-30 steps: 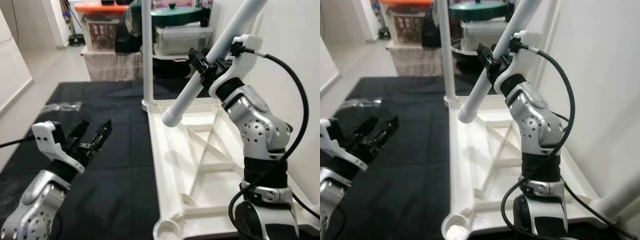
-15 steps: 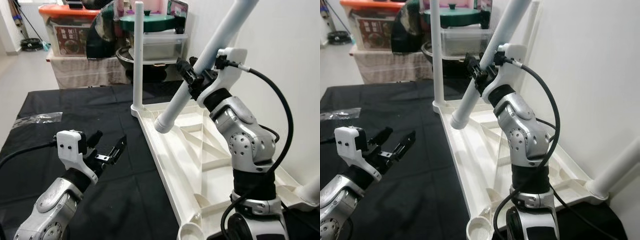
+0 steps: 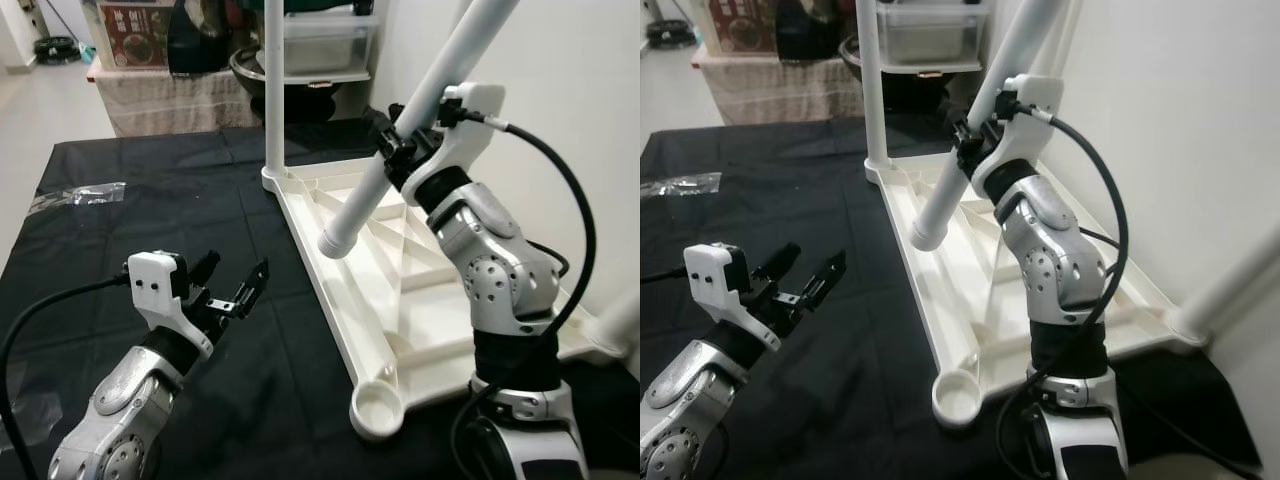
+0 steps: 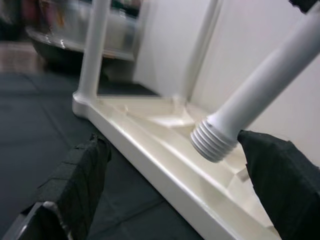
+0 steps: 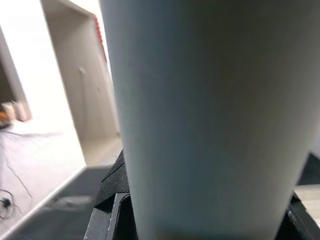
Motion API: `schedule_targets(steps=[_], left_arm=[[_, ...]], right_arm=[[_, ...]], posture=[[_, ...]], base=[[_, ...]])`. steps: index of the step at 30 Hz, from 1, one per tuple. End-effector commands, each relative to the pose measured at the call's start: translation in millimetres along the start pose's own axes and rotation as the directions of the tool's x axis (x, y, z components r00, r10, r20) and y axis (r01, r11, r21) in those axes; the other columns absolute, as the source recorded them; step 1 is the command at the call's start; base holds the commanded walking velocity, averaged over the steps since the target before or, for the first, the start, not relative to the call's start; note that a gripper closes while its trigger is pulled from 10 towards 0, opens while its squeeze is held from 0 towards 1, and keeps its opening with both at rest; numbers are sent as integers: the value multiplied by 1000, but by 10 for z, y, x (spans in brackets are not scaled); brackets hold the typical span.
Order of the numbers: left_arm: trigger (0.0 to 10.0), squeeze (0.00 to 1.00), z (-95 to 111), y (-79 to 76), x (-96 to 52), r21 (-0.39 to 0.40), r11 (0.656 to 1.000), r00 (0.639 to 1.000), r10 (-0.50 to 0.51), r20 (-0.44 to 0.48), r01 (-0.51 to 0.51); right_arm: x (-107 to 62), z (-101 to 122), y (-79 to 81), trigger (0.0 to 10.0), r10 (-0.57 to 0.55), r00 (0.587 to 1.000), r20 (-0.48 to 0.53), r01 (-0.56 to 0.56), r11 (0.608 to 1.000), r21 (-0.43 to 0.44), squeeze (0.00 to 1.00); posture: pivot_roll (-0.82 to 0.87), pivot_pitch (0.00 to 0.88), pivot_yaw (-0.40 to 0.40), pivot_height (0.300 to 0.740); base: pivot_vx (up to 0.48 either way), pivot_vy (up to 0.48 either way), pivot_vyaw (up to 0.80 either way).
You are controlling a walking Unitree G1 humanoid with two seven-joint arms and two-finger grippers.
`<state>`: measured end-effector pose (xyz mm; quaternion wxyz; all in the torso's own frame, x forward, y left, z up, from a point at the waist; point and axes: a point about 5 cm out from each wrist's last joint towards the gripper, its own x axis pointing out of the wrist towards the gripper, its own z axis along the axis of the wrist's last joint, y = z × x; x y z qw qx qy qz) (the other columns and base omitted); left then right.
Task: Building children table
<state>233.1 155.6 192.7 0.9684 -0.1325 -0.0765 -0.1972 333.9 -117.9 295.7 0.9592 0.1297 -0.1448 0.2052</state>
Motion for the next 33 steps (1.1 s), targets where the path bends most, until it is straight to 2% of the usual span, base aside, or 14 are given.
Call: schedule_targets(steps=[1,13,16,19,20,23,24,27,30,33], left_arm=[[10000,0,-27,22,-25,-5,1000,1000,23,-8,-23],[10000,0,-87,79,-53,-17,998,998,64,-23,-65],[10000,0,-166,132,-85,-14,995,994,97,-57,-98],[10000,0,-181,141,-89,-14,995,993,102,-65,-104],[10000,0,-232,179,-130,-10,993,989,118,-91,-119],[10000,0,-280,207,-161,1,992,985,125,-114,-126],[10000,0,-306,225,-175,7,991,982,133,-132,-133],[10000,0,-323,242,-183,10,990,979,140,-148,-141],[10000,0,-377,300,-273,24,990,971,141,-192,-138],[10000,0,-392,316,-298,31,990,969,141,-204,-138]], right_arm=[[5,35,11,10000,-1,1000,23,1,1000,-13,0],[-26,89,-114,10000,-21,1000,21,22,999,-50,0],[-40,149,-181,10000,90,995,-38,-94,989,-118,0],[-47,158,-194,10000,119,991,-58,-126,983,-131,0],[-102,202,-262,10000,194,975,-104,-210,963,-171,0],[-164,205,-352,10000,244,954,-175,-281,931,-234,0],[-207,172,-416,10000,260,938,-231,-317,913,-257,0],[-234,143,-453,10000,267,926,-266,-335,907,-254,0],[-304,112,-537,10000,301,891,-339,-396,880,-261,0],[-315,110,-567,10000,304,885,-353,-406,876,-261,0]], posture=[[54,0,-70,740],[43,0,-67,740],[44,0,-69,740],[44,0,-69,740],[44,0,-69,740],[45,0,-71,740],[52,0,-78,740],[52,0,-78,740],[60,0,-81,740],[60,0,-81,740]], base=[[0,0,0],[0,0,0],[0,0,0],[0,0,0],[0,0,0],[0,0,0],[0,0,0],[0,0,0],[0,0,0],[0,0,0]])
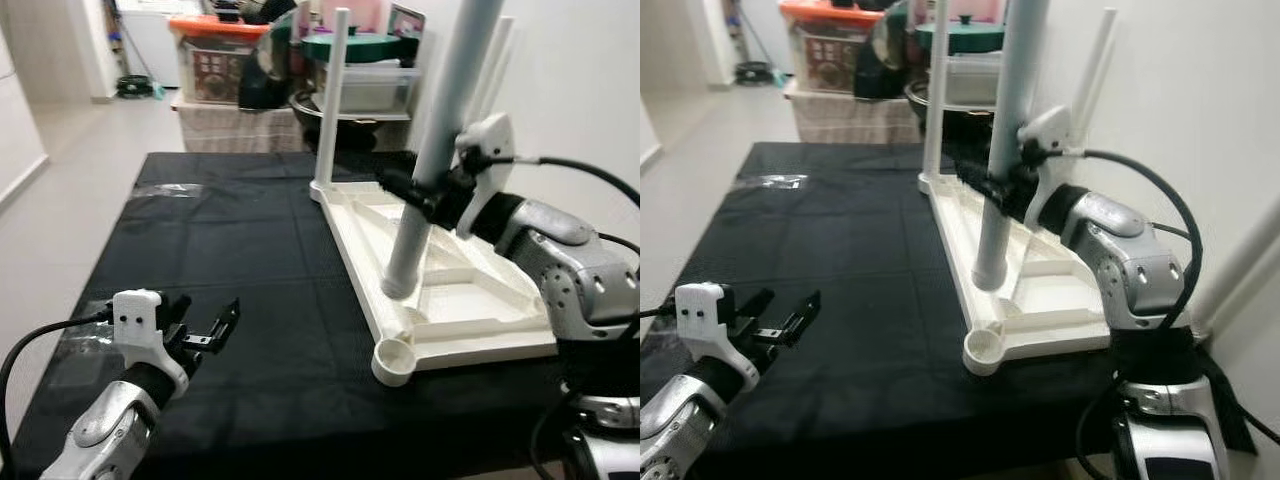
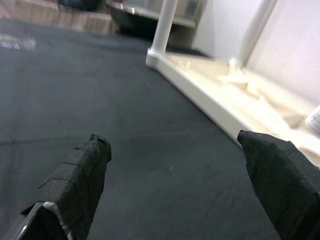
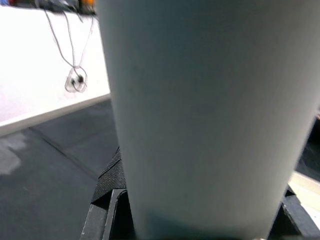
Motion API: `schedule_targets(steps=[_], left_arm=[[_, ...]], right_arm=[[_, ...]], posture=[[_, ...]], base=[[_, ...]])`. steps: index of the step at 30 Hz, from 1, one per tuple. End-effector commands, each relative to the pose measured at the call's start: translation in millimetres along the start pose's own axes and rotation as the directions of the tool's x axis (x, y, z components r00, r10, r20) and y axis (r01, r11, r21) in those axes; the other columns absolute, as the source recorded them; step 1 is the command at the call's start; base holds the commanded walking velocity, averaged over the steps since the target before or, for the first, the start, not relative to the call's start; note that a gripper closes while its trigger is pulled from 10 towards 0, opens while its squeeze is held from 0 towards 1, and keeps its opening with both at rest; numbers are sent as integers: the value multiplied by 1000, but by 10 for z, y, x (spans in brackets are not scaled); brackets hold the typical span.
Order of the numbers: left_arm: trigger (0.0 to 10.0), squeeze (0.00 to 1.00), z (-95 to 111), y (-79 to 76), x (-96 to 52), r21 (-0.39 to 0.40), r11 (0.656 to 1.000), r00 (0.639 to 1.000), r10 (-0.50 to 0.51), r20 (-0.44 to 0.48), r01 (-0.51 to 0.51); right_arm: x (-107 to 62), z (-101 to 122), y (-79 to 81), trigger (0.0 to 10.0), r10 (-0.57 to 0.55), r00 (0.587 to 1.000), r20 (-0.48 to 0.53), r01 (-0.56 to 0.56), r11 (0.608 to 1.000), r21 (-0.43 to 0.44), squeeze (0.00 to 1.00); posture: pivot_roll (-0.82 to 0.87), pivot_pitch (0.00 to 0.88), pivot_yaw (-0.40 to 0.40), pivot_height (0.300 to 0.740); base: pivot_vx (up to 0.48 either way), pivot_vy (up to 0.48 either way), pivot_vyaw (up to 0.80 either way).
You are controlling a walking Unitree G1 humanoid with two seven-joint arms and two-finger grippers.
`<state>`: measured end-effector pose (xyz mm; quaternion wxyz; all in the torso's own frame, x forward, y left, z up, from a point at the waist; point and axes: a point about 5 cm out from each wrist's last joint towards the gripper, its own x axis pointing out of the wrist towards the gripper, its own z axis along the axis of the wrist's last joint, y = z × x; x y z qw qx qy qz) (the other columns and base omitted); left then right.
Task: Building children table
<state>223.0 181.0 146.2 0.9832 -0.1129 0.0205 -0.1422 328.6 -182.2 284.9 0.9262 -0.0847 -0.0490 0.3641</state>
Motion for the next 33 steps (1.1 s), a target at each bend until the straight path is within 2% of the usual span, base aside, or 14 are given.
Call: schedule_targets(steps=[1,5,9,11,18,24,28,33], left_arm=[[10000,0,-35,27,-11,5,1000,1000,6,-23,-6],[10000,0,-54,53,-35,22,1000,999,4,-38,-3],[10000,0,-97,34,-32,30,1000,999,-6,-54,7],[10000,0,-96,18,-24,25,1000,999,-17,-50,18],[10000,0,-91,21,-12,28,999,999,-22,-48,24],[10000,0,-101,10,-4,29,999,999,-22,-47,23],[10000,0,-130,-21,2,27,999,998,-29,-50,30],[10000,0,-138,-19,6,25,999,998,-31,-52,32]], right_arm=[[-3,-2,0,10000,14,1000,-2,-14,1000,-17,0],[-28,-16,-26,10000,30,1000,-6,-30,999,14,0],[-44,-74,28,10000,74,997,-6,-72,989,127,0],[-62,-34,49,10000,82,996,28,-84,990,111,0],[-88,-46,127,10000,160,987,32,-163,978,131,0],[-90,-29,152,10000,190,981,48,-195,973,126,0],[-136,-30,251,10000,286,957,55,-291,943,163,0],[-212,-25,317,10000,346,935,75,-353,923,152,0]], posture=[[60,0,-81,740],[63,0,-81,740],[58,0,-76,740],[58,0,-76,740],[53,0,-77,740],[54,0,-81,740],[50,0,-81,740],[46,0,-76,740]], base=[[0,0,0],[0,0,0],[0,0,-508],[0,0,-725],[0,0,-533],[0,0,0],[0,0,0],[0,0,0]])
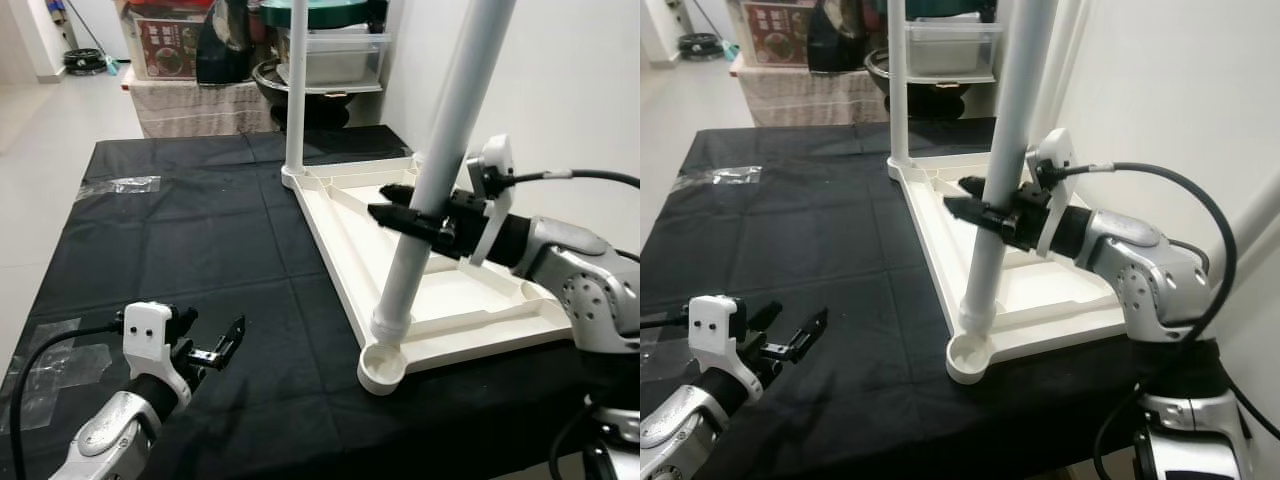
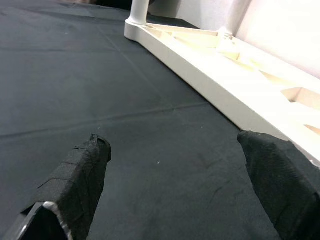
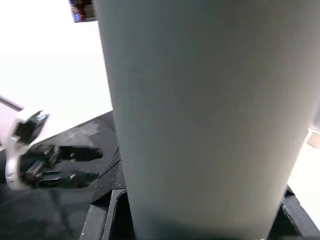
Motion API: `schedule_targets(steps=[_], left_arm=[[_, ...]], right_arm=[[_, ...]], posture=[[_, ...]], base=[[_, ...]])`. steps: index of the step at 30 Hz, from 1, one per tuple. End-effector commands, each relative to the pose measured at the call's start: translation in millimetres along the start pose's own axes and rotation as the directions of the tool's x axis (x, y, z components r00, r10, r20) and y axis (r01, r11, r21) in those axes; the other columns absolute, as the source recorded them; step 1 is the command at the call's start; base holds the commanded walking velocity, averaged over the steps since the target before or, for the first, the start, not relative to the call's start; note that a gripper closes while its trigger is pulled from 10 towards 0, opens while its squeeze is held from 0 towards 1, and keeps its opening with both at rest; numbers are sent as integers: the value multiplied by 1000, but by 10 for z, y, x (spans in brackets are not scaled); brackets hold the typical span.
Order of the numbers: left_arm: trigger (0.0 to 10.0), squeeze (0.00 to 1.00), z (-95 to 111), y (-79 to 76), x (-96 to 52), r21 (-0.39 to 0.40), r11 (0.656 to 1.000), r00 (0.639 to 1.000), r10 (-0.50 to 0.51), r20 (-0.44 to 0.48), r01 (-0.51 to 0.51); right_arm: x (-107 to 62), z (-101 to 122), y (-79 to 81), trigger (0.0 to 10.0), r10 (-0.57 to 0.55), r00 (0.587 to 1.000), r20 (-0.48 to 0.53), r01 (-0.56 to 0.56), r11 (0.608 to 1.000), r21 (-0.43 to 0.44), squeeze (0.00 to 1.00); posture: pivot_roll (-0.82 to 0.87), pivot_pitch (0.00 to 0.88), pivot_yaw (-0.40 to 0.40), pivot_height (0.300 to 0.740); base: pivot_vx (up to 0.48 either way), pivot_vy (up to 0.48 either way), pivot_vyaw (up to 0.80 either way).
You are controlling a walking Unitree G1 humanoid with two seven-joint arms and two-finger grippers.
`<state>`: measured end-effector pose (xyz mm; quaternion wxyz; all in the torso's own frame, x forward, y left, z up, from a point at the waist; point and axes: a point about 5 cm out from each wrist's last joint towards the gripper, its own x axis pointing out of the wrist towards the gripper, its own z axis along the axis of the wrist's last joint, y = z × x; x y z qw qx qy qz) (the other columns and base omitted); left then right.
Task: Building children table
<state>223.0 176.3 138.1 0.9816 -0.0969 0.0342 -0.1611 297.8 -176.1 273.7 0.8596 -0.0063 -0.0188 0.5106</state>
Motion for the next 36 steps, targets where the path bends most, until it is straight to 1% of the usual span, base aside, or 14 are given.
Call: schedule_targets(steps=[1,2,4,6,15,22,23,24,26,29,32,33,35,36], left_arm=[[10000,0,-50,5,-7,-2,1000,1000,2,-16,-2],[10000,0,-50,5,-7,-2,1000,1000,2,-16,-2],[10000,0,-49,11,0,-2,1000,1000,1,-16,-1],[10000,0,-53,26,16,-1,1000,1000,-2,-17,2],[10000,0,-59,17,34,-3,1000,1000,-10,-16,10],[10000,0,-66,23,33,-2,1000,1000,-6,-15,6],[10000,0,-68,23,33,-2,1000,1000,-6,-15,6],[10000,0,-72,17,34,-4,1000,1000,-8,-14,8],[10000,0,-75,14,33,-5,1000,1000,-9,-15,9],[10000,0,-76,11,33,-5,1000,1000,-10,-15,10],[10000,0,-84,20,23,-6,1000,1000,-6,-18,6],[10000,0,-84,20,23,-6,1000,1000,-6,-18,6],[10000,0,-91,21,19,-7,1000,1000,-4,-21,4],[10000,0,-91,21,19,-7,1000,1000,-4,-21,4]], right_arm=[[-9,23,56,10000,41,999,9,-41,999,-8,0],[-9,23,56,10000,41,999,9,-41,999,-8,0],[-37,3,118,10000,84,996,2,-84,996,-1,0],[-80,-88,216,10000,137,990,-23,-137,990,21,0],[-43,-195,258,10000,138,990,-32,-136,990,49,0],[49,-254,181,10000,88,996,-29,-86,994,71,0],[59,-262,159,10000,76,997,-28,-74,994,77,0],[79,-292,83,10000,35,999,-25,-33,994,107,0],[83,-314,59,10000,24,999,-29,-20,993,115,0],[83,-332,48,10000,20,999,-34,-15,993,120,0],[43,-428,33,10000,20,998,-52,-12,986,167,0],[43,-428,33,10000,20,998,-52,-12,986,167,0],[-14,-543,29,10000,18,998,-59,-3,971,239,0],[-14,-543,29,10000,18,998,-59,-3,971,239,0]], posture=[[46,0,-76,740],[46,0,-76,740],[44,0,-73,740],[36,0,-68,740],[39,0,-69,740],[48,0,-77,740],[49,0,-78,740],[50,0,-80,740],[52,0,-81,740],[53,0,-82,740],[54,0,-82,740],[54,0,-82,740],[52,0,-82,740],[52,0,-82,740]], base=[[0,0,0],[0,0,0],[0,0,0],[0,0,0],[0,0,0],[0,0,0],[0,0,0],[0,0,0],[0,0,0],[0,0,0],[0,0,0],[0,0,0],[0,0,0],[0,0,0]])
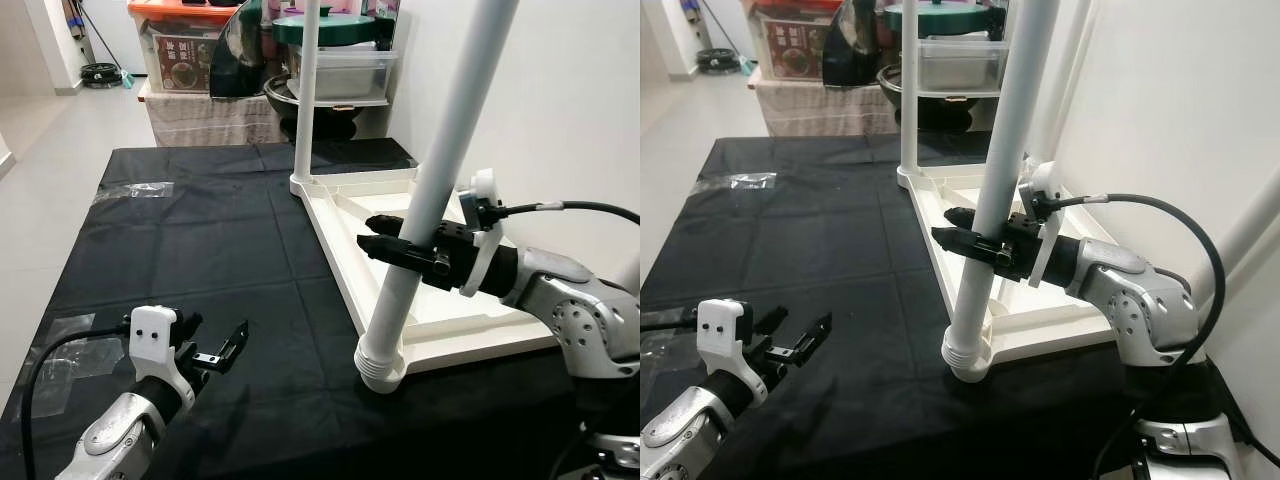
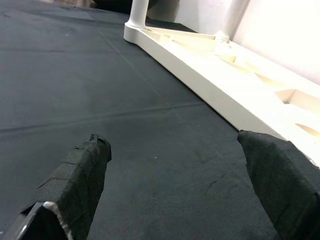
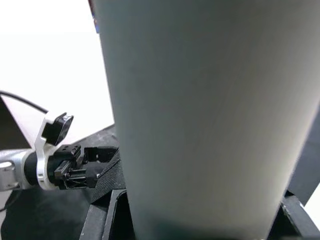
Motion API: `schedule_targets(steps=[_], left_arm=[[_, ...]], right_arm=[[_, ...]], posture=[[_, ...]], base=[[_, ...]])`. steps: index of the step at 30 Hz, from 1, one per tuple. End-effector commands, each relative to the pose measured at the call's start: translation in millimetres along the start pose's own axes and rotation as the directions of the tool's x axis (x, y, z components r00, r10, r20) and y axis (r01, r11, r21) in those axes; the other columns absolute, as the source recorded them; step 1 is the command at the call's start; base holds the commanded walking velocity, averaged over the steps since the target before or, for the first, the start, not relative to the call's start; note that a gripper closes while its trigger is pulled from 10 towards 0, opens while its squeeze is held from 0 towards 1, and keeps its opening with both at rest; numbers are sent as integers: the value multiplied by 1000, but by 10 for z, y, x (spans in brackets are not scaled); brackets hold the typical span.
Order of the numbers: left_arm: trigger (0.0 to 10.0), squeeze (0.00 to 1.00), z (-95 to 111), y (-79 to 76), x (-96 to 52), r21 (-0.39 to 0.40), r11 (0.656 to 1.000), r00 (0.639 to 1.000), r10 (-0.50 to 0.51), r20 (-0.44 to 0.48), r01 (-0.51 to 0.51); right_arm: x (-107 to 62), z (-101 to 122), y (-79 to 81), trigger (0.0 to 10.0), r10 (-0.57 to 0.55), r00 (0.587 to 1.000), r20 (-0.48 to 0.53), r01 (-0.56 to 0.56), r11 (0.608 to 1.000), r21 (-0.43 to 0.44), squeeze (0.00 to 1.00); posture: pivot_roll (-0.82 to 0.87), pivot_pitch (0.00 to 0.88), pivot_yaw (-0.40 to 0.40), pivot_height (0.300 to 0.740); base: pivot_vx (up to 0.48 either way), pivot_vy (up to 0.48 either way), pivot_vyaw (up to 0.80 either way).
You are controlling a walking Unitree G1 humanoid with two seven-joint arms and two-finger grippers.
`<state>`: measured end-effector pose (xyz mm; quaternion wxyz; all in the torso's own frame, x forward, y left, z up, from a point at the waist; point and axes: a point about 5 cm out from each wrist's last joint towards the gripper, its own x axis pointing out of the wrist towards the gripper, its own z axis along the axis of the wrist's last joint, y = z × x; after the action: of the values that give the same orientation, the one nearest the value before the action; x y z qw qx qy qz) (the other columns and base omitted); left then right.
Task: Building children table
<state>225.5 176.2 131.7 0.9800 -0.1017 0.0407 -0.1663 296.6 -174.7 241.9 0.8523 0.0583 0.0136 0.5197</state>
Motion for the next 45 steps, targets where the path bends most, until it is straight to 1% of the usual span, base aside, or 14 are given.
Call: schedule_targets(steps=[1,8,12,14,19,31,32,35,36,38,40,41,43,45], left_arm=[[10000,0,-35,-1,-6,3,1000,1000,5,-10,-5],[10000,0,-40,-8,9,0,1000,1000,-2,-13,2],[10000,0,-38,-8,15,1,1000,1000,-4,-13,4],[10000,0,-39,-15,26,2,1000,1000,-9,-12,9],[10000,0,-42,-23,28,4,1000,1000,-10,-13,10],[10000,0,-37,-2,10,11,1000,1000,-2,-14,2],[10000,0,-35,-4,16,12,1000,1000,-3,-13,3],[10000,0,-24,-11,29,15,1000,1000,-6,-9,6],[10000,0,-24,-9,29,15,1000,1000,-7,-9,7],[10000,0,-24,-8,28,15,1000,1000,-7,-10,7],[10000,0,-28,-6,28,15,1000,1000,-8,-12,8],[10000,0,-28,-6,28,15,1000,1000,-8,-12,8],[10000,0,-31,-8,30,14,1000,1000,-8,-13,8],[10000,0,-32,-12,33,10,1000,1000,-8,-12,8]], right_arm=[[-39,-288,-21,10000,-13,997,-79,23,992,121,0],[-93,-449,23,10000,-26,995,-98,42,984,172,0],[-94,-481,-20,10000,-71,993,-97,87,981,175,0],[-51,-531,-112,10000,-157,983,-101,173,967,187,0],[-19,-602,-193,10000,-221,967,-124,244,946,216,0],[-100,-735,-186,10000,-229,958,-172,263,943,206,0],[-104,-738,-190,10000,-248,953,-175,279,944,179,0],[-56,-704,-178,10000,-320,927,-198,321,947,-25,0],[-29,-674,-158,10000,-324,927,-190,319,946,-59,0],[-13,-654,-145,10000,-324,928,-182,317,946,-71,0],[103,-554,-8,10000,-293,943,-157,263,947,-187,0],[103,-554,-8,10000,-293,943,-157,263,947,-187,0],[180,-519,120,10000,-249,958,-141,214,950,-227,0],[202,-537,185,10000,-222,965,-142,188,957,-219,0]], posture=[[52,0,-82,740],[38,0,-70,740],[37,0,-70,740],[37,0,-69,740],[43,0,-73,740],[39,0,-69,740],[39,0,-69,740],[39,0,-67,740],[38,0,-65,740],[38,0,-65,740],[37,0,-65,740],[37,0,-65,740],[36,0,-66,740],[35,0,-66,740]], base=[[0,0,0],[0,0,0],[0,0,0],[0,0,0],[0,0,0],[0,0,0],[0,0,0],[0,0,0],[0,0,0],[0,0,0],[0,0,0],[0,0,0],[0,0,0],[0,0,0]])
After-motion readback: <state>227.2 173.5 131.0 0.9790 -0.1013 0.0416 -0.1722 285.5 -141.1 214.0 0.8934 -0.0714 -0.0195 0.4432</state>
